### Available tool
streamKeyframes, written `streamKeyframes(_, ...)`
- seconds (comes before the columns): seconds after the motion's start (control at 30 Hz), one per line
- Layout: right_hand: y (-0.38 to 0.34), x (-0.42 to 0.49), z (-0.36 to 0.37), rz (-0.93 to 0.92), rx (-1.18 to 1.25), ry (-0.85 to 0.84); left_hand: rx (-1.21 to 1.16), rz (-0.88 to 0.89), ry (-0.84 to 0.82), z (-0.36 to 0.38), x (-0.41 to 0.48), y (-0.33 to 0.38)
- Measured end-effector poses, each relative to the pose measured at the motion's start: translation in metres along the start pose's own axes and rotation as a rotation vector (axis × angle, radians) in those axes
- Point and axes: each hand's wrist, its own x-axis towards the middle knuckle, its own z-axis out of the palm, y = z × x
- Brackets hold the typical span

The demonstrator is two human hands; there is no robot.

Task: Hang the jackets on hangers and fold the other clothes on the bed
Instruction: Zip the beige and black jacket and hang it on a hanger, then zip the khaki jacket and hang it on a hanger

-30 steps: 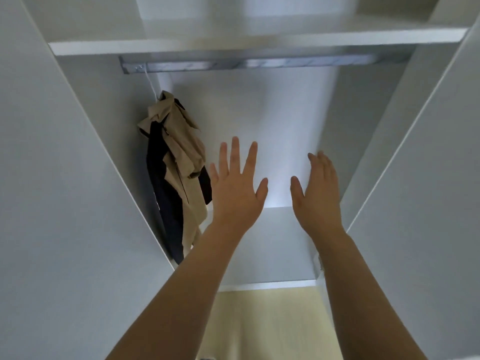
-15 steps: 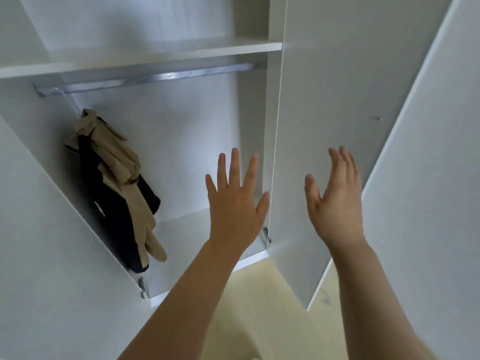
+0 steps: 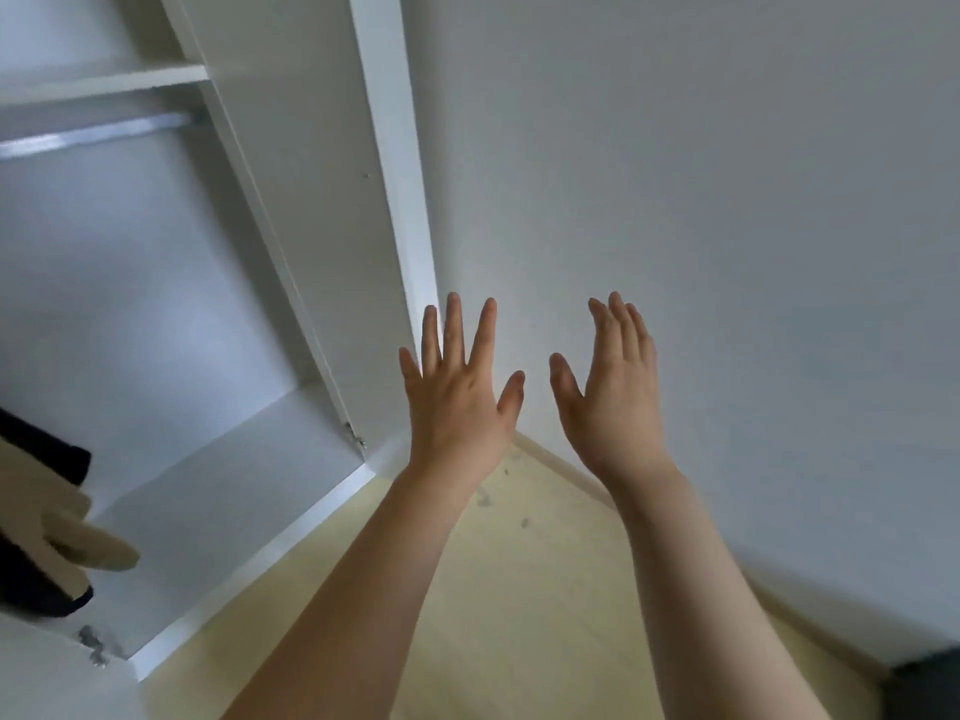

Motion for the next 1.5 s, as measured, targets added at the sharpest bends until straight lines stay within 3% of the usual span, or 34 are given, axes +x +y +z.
streamKeyframes(0.37, 0.251, 0.001, -0.188, 0.184, -0.201, 0.024, -0.144, 0.108, -0.107, 0.124, 0.004, 0.294)
streamKeyframes(0.53, 0.337, 0.001, -0.238, 0.265, -0.232, 0.002, -0.209, 0.170, -0.164, 0.159, 0.004, 0.387)
streamKeyframes(0.97, 0.483, 0.032, -0.254, 0.425, -0.335, -0.045, -0.203, 0.333, -0.349, 0.263, 0.058, 0.483)
streamKeyframes(1.17, 0.535, 0.038, -0.252, 0.443, -0.218, -0.023, -0.191, 0.360, -0.382, 0.300, 0.074, 0.519)
streamKeyframes(1.3, 0.563, 0.041, -0.237, 0.402, -0.142, 0.066, -0.166, 0.284, -0.431, 0.332, 0.071, 0.524)
streamKeyframes(1.5, 0.621, 0.034, -0.201, 0.273, -0.107, -0.049, -0.176, 0.113, -0.425, 0.388, 0.055, 0.532)
